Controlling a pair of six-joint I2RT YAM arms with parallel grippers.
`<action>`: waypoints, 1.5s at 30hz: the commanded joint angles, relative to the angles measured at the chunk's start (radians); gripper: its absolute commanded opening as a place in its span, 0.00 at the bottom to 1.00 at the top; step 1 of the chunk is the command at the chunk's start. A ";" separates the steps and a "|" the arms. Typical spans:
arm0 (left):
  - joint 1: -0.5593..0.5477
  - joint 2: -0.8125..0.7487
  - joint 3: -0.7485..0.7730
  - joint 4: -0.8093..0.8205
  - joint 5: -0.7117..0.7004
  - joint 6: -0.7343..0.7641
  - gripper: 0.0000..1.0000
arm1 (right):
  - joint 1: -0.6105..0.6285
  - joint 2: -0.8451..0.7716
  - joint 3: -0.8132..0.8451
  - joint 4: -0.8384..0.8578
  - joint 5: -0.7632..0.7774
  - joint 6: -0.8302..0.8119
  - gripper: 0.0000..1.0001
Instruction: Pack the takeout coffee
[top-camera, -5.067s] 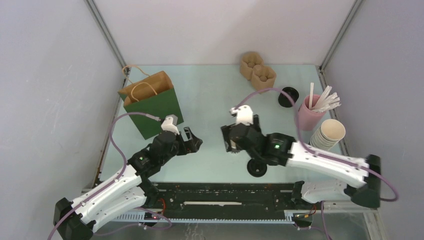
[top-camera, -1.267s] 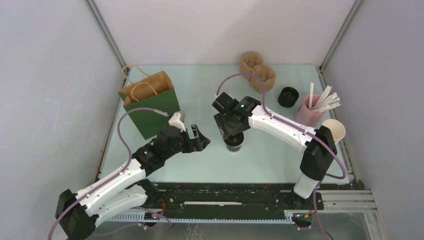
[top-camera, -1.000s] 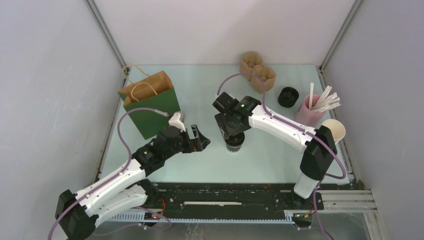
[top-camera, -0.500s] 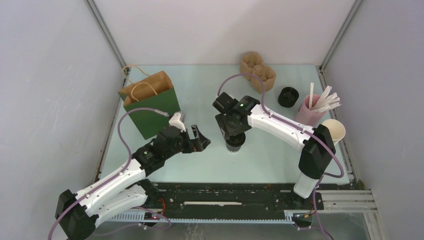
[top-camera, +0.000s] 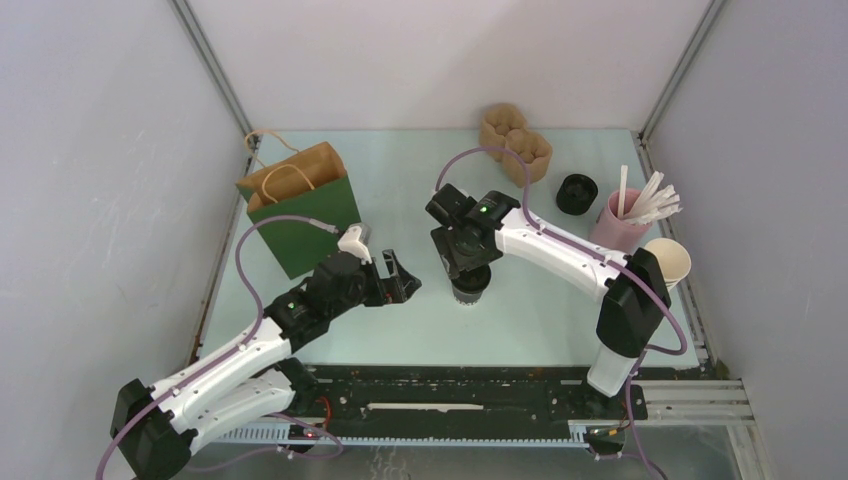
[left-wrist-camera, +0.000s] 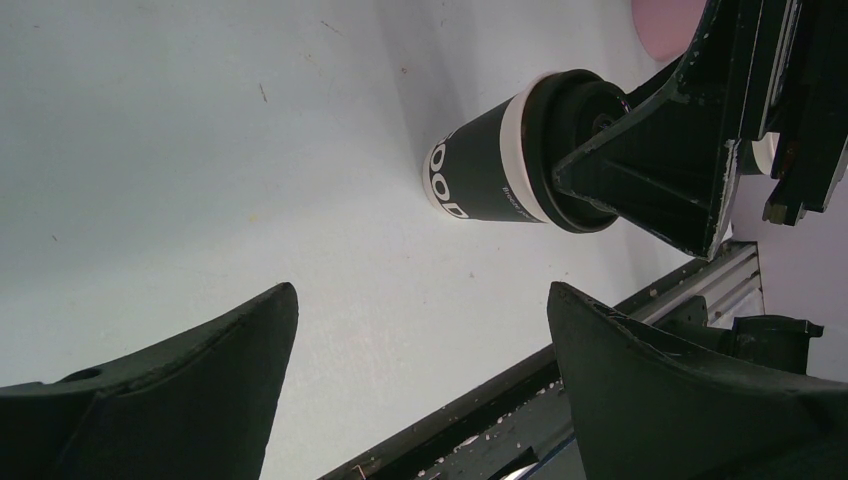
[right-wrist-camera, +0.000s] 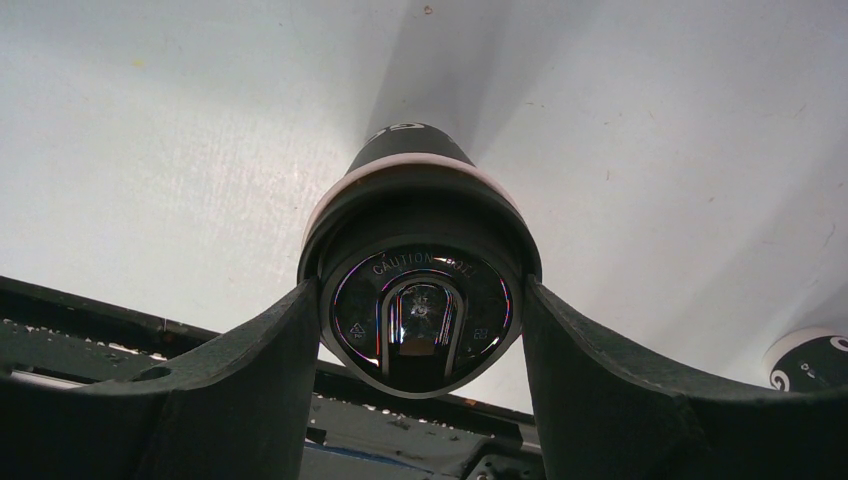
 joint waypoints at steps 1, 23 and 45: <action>0.005 -0.004 -0.002 0.024 0.005 0.023 1.00 | 0.000 -0.016 0.044 0.015 -0.002 -0.022 0.63; 0.005 0.002 -0.005 0.030 0.011 0.020 1.00 | -0.032 0.017 0.000 0.047 -0.030 -0.039 0.64; 0.005 0.008 -0.003 0.039 0.021 0.017 1.00 | -0.011 -0.016 0.028 0.003 -0.017 -0.029 0.65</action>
